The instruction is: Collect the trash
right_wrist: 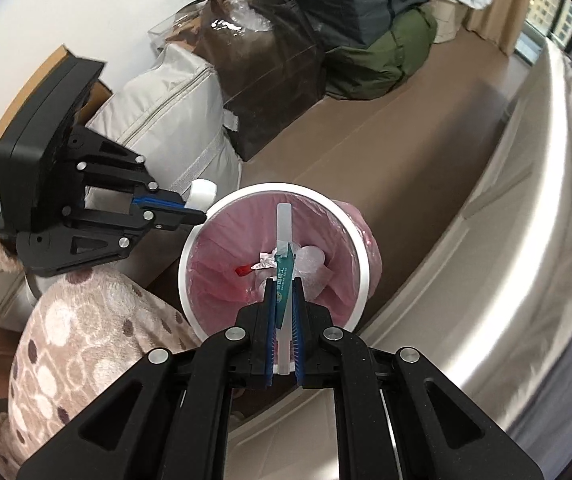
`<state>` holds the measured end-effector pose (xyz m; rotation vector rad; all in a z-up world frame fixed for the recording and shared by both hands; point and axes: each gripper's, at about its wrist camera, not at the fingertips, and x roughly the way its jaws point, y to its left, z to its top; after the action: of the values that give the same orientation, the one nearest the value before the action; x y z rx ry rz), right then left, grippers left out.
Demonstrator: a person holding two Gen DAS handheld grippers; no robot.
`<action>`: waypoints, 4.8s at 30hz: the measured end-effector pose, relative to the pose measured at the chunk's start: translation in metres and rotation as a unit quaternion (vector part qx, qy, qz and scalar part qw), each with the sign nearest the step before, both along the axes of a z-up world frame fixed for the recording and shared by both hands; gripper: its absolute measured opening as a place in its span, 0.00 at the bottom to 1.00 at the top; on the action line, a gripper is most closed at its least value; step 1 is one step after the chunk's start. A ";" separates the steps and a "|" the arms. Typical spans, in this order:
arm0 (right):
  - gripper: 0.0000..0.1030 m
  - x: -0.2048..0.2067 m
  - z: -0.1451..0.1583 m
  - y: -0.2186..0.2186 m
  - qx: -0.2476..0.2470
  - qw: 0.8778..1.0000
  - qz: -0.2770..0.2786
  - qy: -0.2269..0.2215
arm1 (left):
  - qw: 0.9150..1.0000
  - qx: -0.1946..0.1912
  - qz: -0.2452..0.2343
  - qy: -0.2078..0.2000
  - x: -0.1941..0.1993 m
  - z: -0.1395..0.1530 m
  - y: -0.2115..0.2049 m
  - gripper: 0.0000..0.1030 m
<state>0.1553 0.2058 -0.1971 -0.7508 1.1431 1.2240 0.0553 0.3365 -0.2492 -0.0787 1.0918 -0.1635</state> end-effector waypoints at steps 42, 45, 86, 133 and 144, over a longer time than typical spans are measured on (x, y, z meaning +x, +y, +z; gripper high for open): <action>0.93 -0.063 0.111 -0.103 0.104 0.987 0.004 -0.125 | 0.994 0.073 0.068 -0.050 -0.050 0.117 -0.065 0.95; 0.93 -0.063 0.115 -0.115 0.111 0.986 -0.032 -0.116 | 0.993 0.076 0.079 -0.044 -0.053 0.126 -0.071 0.95; 0.93 -0.076 0.113 -0.165 0.128 0.981 -0.125 -0.070 | 0.992 0.100 0.068 -0.026 -0.070 0.145 -0.133 0.95; 0.93 -0.075 0.105 -0.167 0.121 0.981 -0.133 -0.067 | 0.988 0.096 0.118 -0.026 -0.064 0.141 -0.122 0.95; 0.93 -0.075 0.105 -0.166 0.121 0.981 -0.133 -0.067 | 0.988 0.102 0.114 -0.028 -0.062 0.142 -0.127 0.95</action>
<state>0.0802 0.0393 -0.0925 -0.4719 0.9313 1.0465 -0.0067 0.2091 -0.1076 -0.0150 1.0292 0.1497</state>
